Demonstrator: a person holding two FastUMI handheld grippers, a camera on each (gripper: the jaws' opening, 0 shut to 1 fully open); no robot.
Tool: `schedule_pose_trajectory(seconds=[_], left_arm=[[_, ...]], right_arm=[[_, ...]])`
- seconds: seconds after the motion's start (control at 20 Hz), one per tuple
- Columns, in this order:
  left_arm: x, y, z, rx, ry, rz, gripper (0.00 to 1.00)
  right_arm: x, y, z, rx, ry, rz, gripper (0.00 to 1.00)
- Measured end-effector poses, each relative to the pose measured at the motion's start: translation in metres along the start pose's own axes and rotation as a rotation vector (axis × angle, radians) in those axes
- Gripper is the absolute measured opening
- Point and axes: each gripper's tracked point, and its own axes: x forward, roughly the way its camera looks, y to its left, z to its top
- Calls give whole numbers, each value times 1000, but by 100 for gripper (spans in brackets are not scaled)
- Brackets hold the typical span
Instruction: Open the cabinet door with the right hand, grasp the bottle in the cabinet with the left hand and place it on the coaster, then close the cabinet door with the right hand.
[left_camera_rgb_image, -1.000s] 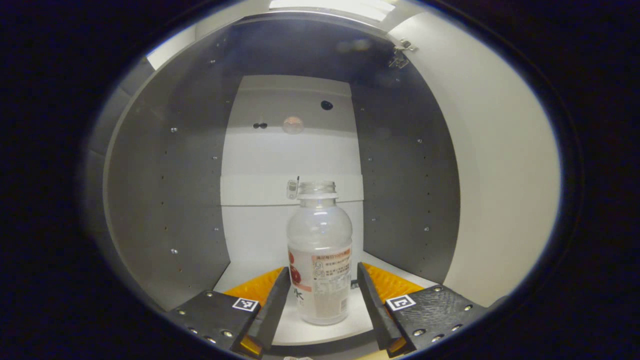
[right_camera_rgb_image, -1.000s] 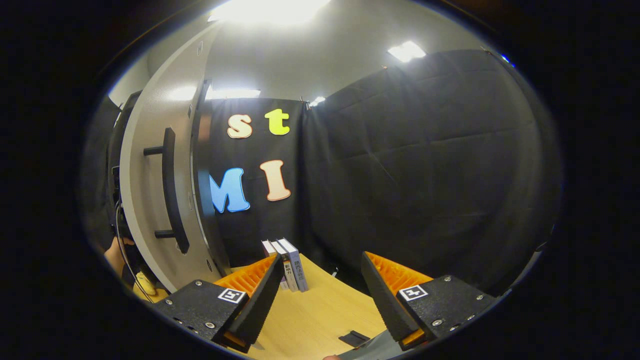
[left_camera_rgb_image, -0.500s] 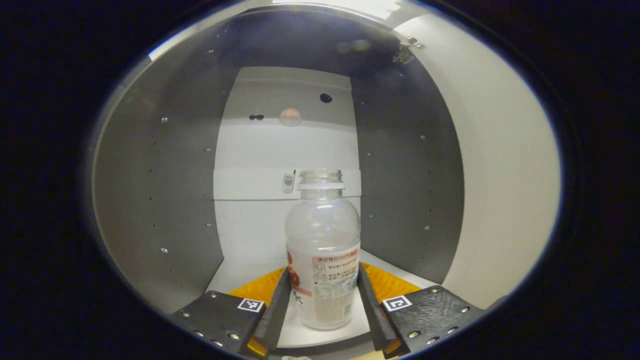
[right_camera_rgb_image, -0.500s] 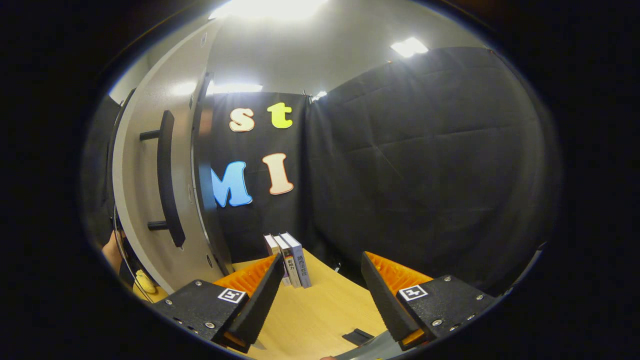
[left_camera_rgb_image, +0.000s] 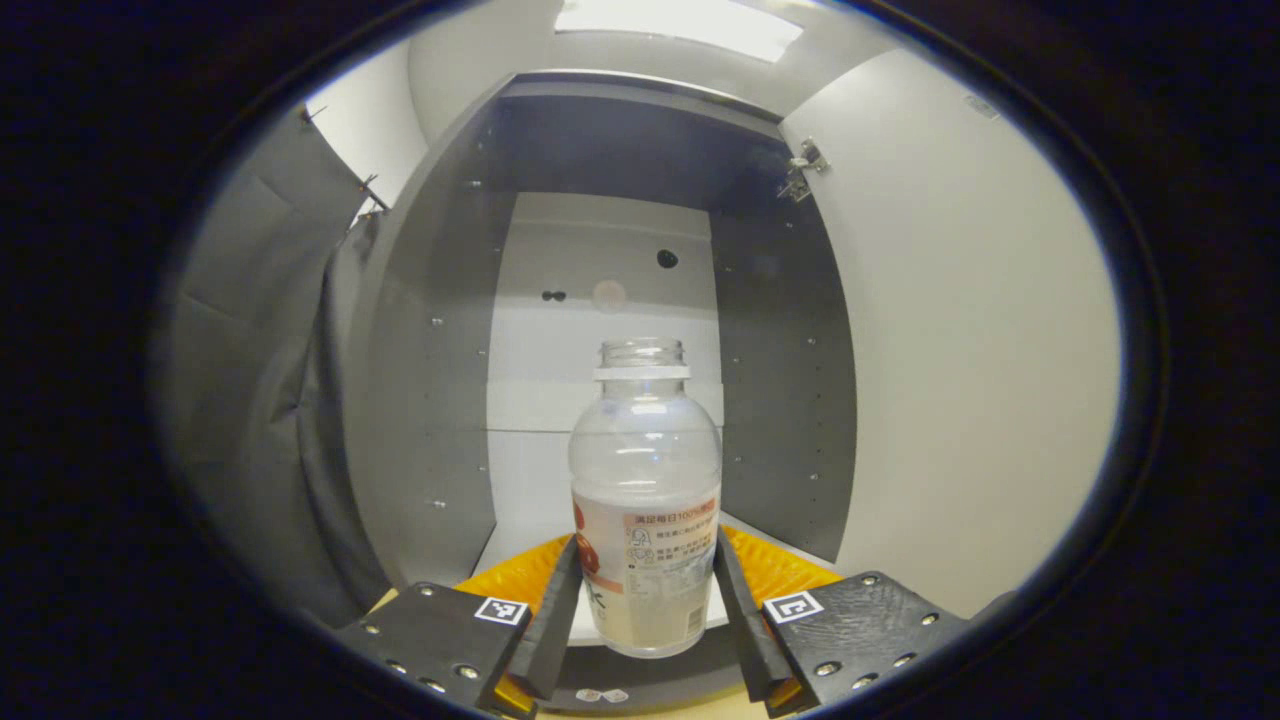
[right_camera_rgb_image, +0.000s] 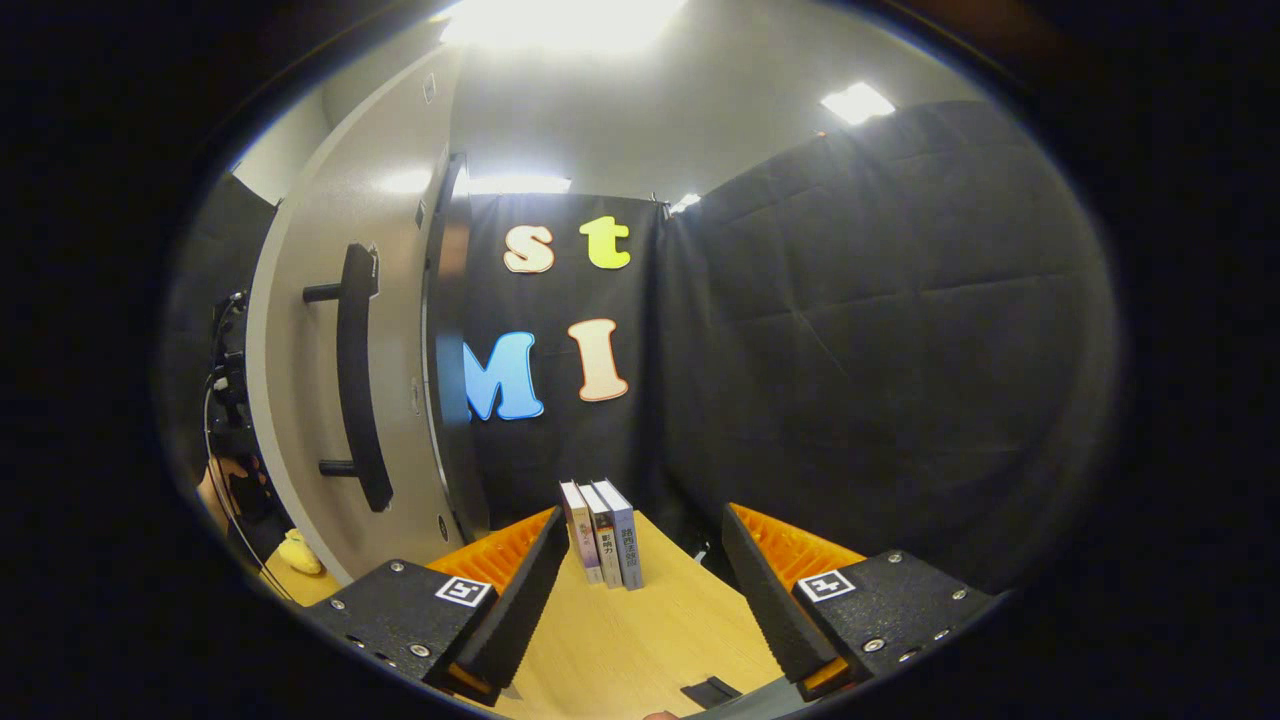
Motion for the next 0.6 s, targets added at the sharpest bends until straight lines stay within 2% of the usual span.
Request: schedule_pose_trajectory(seconds=[0.05, 0.15, 0.2, 0.3, 0.35, 0.45, 0.6], left_arm=[[-9, -1, -1, 0, -2, 6, 75], [-28, -1, -3, 14, -9, 28, 75], [-40, -1, -4, 27, -12, 41, 70], [-67, -2, -8, 45, -14, 58, 70], [-80, -2, -11, 52, -6, 67, 65], [-103, 0, -17, 59, 1, 95, 65], [-136, 1, -26, 49, -5, 129, 75]], right_arm=[[1, 0, -1, 1, 4, 19, 95], [0, -1, -3, -3, 14, 52, 95], [0, -1, -4, -13, 16, 67, 95], [-3, 2, -4, -29, 16, 102, 95], [-4, 2, -4, -35, 15, 120, 95], [-6, 4, -4, -43, 12, 152, 95], [-9, 4, -6, -43, 12, 191, 95]])
